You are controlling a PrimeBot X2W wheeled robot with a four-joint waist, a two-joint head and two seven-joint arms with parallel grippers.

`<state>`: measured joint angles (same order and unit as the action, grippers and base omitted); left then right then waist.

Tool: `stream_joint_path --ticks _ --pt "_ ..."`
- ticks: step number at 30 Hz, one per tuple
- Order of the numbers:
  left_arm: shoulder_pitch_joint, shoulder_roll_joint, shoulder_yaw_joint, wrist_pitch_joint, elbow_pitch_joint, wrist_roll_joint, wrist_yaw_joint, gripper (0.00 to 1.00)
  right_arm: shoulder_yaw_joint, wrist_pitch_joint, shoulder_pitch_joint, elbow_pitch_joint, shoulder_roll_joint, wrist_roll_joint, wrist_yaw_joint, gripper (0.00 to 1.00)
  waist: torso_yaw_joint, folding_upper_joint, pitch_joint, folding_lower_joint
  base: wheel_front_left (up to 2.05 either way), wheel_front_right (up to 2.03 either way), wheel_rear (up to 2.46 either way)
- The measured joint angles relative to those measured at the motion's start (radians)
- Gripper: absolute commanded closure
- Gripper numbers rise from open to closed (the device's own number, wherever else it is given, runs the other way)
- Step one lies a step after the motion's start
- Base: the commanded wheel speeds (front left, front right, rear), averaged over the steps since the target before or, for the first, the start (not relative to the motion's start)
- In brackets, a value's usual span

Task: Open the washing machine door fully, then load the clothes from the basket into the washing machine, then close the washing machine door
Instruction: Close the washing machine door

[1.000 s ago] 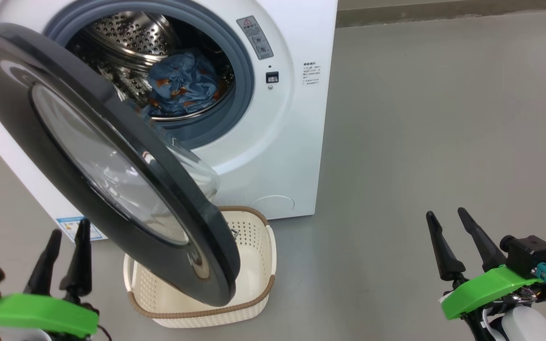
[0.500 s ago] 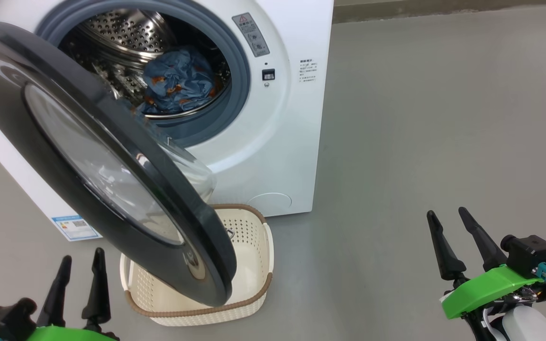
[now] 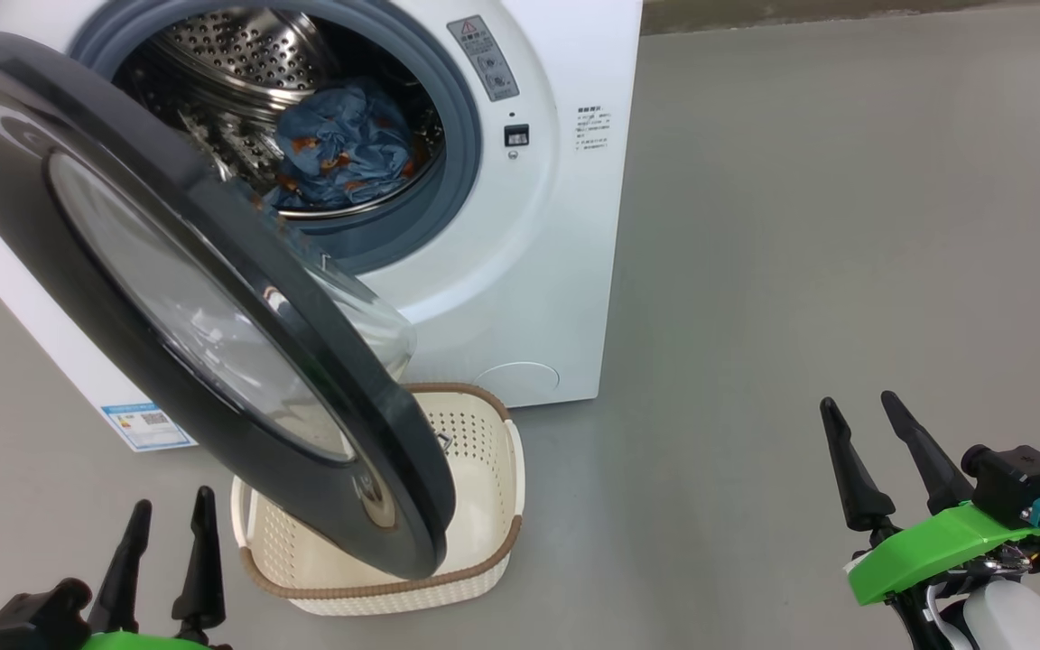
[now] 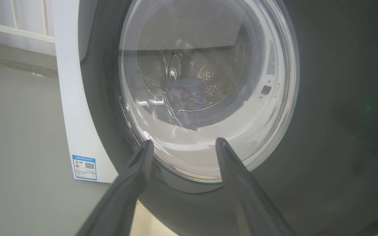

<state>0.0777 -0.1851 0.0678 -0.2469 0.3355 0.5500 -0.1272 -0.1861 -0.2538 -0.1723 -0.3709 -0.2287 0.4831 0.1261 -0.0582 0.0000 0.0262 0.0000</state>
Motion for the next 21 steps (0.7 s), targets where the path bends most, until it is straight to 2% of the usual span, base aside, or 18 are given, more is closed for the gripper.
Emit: stream_joint_path --ticks 20,21 --pt "0.000 0.005 0.004 -0.001 0.013 -0.021 0.000 0.00 -0.002 0.000 0.000 0.000 0.000 0.000 0.000 0.00 0.004 0.0000 -0.008 0.0000 0.00 0.00 0.00" --pt "0.000 0.007 0.004 -0.001 0.012 -0.023 0.000 0.00 -0.002 0.000 0.000 0.001 0.000 0.000 0.000 0.03 0.005 0.0000 -0.009 -0.0001 0.00 0.00 0.00"
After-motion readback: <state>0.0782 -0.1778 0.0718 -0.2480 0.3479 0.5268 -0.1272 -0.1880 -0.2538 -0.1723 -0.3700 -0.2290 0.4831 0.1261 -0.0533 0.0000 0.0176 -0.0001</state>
